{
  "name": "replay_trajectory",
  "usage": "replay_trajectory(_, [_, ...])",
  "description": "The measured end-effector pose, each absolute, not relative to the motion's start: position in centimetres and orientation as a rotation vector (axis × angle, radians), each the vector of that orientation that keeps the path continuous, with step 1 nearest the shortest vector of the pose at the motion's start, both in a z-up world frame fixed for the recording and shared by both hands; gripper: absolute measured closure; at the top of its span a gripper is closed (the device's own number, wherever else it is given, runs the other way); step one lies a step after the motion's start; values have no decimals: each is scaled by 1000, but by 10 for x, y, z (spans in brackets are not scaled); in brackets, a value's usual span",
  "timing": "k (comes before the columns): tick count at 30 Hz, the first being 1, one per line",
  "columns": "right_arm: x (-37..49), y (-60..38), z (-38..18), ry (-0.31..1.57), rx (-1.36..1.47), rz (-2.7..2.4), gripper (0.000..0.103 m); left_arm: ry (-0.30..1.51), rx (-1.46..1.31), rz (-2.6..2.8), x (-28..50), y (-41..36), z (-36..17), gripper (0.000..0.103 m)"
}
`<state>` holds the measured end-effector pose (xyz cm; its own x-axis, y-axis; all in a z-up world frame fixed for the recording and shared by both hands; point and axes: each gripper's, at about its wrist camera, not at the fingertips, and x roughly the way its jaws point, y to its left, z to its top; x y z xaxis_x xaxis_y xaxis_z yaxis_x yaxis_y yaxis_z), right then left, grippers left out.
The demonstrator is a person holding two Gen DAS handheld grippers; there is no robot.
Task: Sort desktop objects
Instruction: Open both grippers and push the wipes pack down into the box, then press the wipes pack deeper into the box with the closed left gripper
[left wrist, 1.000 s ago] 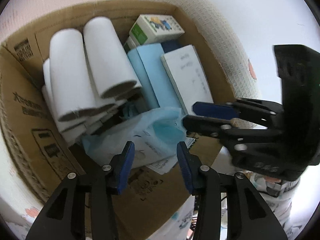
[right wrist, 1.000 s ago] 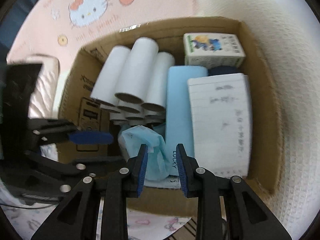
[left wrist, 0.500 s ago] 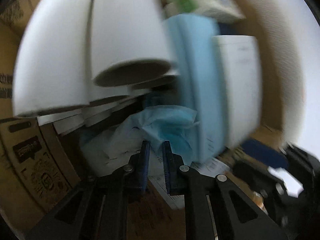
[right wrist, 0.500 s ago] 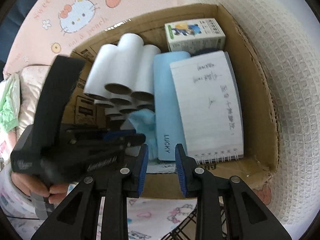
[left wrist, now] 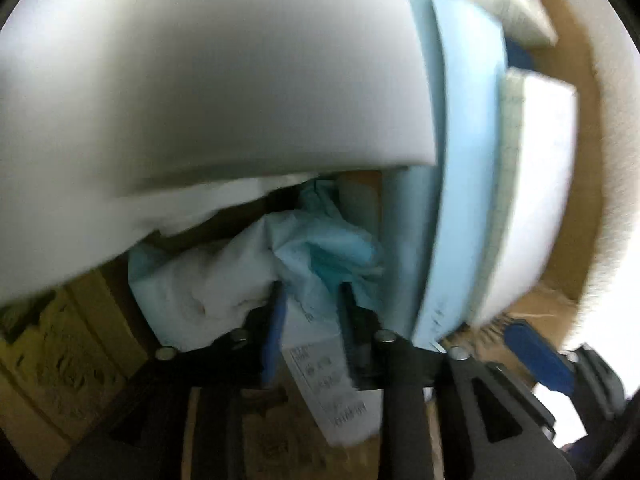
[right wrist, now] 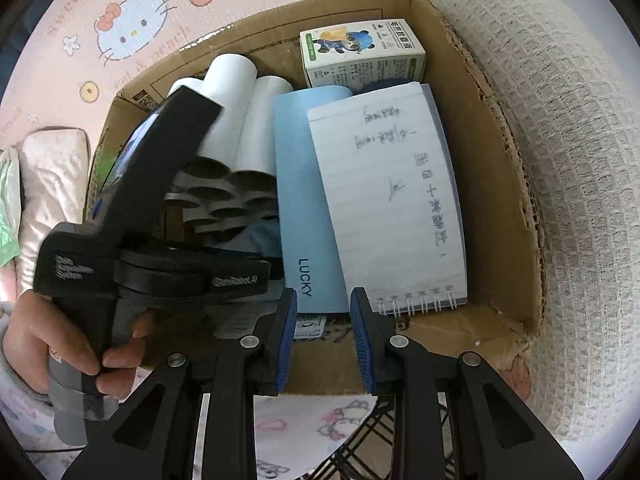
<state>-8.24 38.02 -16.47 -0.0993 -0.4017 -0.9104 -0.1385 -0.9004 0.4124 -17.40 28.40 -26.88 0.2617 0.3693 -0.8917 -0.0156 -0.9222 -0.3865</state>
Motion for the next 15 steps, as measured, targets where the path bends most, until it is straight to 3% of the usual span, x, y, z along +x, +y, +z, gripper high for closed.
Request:
replay_trajectory(1, [-83,379,-164,-609,1976,-2117,78,-356,-2205,1709,-172,277,-260,56])
replay_trajectory(5, [-86,378,-157,-667,1973,-2067,78,-356,-2087,1750,-167,257,-229,53])
replay_trajectory(9, [-95,363,-154,-729,1969,-1964,78,-486,-1962,1711,-160,233,-207,53])
replay_trajectory(11, [-99,349,-158,-721,1981,-1909,78,-523,-1886,1736,-154,222,-194,61])
replay_trajectory(13, [-106,334,-165,-720,2004,-1861,78,-478,-1819,1798,-150,216,-184,92])
replay_trajectory(15, [-112,317,-175,-692,2060,-1840,87,-441,-1768,1869,-157,206,-177,95])
